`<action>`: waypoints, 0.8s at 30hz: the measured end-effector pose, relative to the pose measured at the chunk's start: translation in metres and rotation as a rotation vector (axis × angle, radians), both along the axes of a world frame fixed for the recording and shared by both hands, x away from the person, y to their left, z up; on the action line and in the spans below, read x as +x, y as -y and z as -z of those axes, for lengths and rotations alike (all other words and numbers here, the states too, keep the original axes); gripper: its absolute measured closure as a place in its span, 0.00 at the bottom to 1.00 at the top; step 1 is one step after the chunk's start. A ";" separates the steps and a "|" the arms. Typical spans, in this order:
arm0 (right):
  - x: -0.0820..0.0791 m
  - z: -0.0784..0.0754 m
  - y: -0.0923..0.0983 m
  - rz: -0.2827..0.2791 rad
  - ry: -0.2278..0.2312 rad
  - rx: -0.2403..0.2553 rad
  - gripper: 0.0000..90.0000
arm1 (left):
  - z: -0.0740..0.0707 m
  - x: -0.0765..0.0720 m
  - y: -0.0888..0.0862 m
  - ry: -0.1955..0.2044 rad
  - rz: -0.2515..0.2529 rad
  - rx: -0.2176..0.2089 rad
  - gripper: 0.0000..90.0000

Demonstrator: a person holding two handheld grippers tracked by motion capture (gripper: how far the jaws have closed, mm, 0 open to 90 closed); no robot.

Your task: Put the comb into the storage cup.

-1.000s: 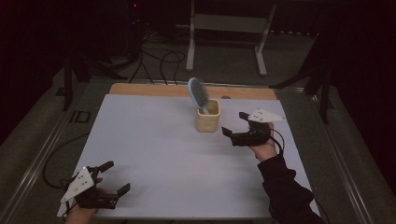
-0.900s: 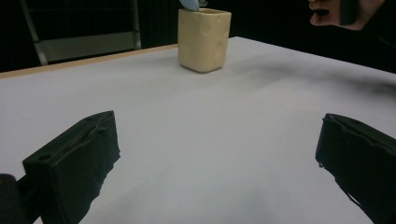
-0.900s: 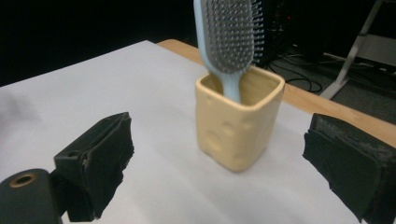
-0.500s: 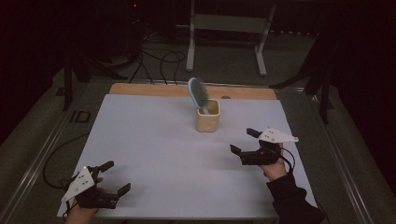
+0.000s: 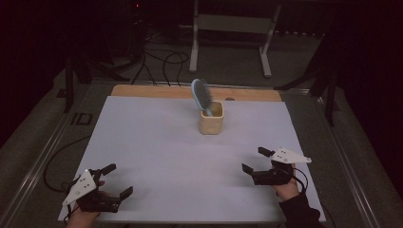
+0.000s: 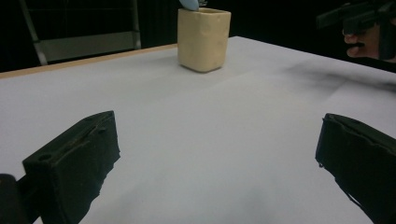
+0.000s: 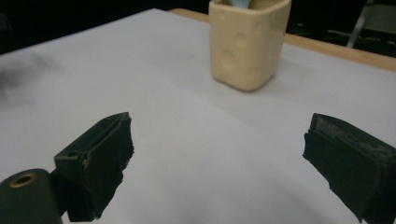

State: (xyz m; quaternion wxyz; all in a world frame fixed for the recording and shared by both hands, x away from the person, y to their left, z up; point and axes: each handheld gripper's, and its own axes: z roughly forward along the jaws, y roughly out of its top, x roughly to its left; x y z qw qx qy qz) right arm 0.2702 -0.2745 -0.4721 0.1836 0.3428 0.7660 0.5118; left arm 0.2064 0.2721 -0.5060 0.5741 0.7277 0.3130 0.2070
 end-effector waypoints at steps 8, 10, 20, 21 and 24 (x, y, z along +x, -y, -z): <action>-0.012 0.015 0.014 0.030 -0.017 -0.023 0.09 | 0.000 0.000 0.000 0.000 0.001 0.002 0.00; -0.015 0.019 0.018 0.038 -0.020 -0.023 0.09 | 0.000 0.000 0.000 0.000 0.002 0.002 0.00; -0.030 0.032 0.036 0.082 -0.049 -0.028 0.08 | 0.000 0.000 0.000 -0.001 0.003 -0.001 0.00; -0.032 0.033 0.037 0.084 -0.048 -0.031 0.08 | 0.000 0.000 0.000 -0.002 0.003 0.000 0.00; -0.035 0.033 0.037 0.086 -0.042 -0.033 0.09 | 0.000 0.000 0.001 -0.001 0.004 0.001 0.00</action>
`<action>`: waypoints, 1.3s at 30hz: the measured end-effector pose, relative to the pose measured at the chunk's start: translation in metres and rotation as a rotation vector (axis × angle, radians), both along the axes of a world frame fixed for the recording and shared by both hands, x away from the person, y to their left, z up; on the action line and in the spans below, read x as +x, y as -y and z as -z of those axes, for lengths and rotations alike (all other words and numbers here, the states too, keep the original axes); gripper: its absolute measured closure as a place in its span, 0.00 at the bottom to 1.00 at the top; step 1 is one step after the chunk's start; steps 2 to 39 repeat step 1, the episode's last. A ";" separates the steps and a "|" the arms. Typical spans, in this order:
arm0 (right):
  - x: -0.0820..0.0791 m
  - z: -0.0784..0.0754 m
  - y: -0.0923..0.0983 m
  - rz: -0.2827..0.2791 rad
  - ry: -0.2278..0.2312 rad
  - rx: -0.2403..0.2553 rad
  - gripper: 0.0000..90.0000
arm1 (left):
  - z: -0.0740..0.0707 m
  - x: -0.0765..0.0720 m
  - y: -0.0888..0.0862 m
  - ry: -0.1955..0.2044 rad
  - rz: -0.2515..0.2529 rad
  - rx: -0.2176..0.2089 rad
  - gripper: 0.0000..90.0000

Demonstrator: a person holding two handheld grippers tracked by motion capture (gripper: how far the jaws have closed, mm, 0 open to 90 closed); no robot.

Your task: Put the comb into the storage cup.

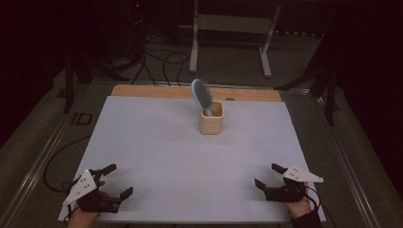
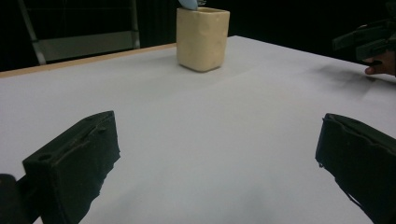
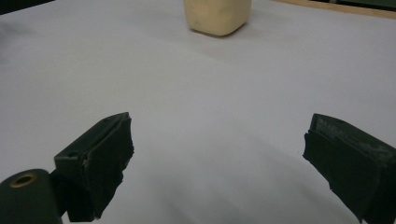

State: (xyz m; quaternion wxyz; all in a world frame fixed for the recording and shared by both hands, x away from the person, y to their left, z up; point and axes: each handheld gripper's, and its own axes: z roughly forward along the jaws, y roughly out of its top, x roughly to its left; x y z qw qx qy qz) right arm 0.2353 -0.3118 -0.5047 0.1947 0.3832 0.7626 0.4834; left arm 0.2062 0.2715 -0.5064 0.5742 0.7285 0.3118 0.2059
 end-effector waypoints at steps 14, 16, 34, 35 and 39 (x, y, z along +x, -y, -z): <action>0.000 -0.001 -0.001 0.003 -0.002 0.006 0.09 | 0.000 0.000 0.000 0.000 0.000 0.000 0.00; 0.000 -0.001 -0.001 0.003 -0.002 0.006 0.09 | 0.000 0.000 0.000 0.000 0.000 0.000 0.00; 0.000 -0.001 -0.001 0.003 -0.002 0.006 0.09 | 0.000 0.000 0.000 0.000 0.000 0.000 0.00; 0.000 -0.001 -0.001 0.003 -0.002 0.006 0.09 | 0.000 0.000 0.000 0.000 0.000 0.000 0.00; 0.000 -0.001 -0.001 0.003 -0.002 0.006 0.09 | 0.000 0.000 0.000 0.000 0.000 0.000 0.00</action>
